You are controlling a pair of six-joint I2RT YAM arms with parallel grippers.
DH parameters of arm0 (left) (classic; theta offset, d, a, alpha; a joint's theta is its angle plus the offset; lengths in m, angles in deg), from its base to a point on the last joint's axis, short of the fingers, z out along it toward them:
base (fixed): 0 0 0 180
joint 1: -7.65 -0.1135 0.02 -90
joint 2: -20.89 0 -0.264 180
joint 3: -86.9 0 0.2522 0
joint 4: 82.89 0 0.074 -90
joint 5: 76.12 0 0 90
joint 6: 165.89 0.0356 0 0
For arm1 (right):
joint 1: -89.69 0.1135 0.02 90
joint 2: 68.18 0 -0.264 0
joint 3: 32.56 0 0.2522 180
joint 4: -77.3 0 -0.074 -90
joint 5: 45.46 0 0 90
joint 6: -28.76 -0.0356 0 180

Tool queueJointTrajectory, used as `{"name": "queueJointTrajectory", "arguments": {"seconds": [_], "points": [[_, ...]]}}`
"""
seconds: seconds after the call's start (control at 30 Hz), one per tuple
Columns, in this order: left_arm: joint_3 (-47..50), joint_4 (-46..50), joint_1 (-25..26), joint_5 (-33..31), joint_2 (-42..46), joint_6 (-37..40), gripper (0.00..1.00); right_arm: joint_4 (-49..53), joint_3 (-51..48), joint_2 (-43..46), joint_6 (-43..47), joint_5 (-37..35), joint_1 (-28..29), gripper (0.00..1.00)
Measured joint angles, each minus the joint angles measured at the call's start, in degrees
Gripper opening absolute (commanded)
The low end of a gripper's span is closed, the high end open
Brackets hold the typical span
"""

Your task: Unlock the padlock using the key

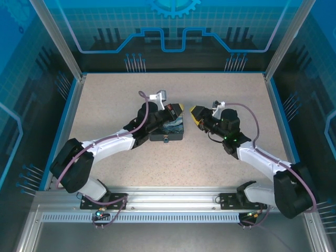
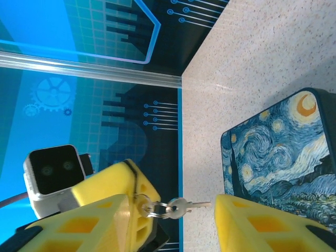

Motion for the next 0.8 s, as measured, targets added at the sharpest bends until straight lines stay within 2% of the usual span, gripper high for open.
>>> {"name": "queueJointTrajectory", "arguments": {"seconds": [0.43,0.8], "points": [[1.36,-4.7,0.22,-0.92,-0.33,-4.61,0.0,-10.75,0.37,-6.86,-2.38,1.09,1.51,0.35],[1.46,-6.14,0.22,-1.29,-1.2,-6.93,0.0,-15.04,1.11,-7.96,-3.15,2.25,2.12,0.28]]}}
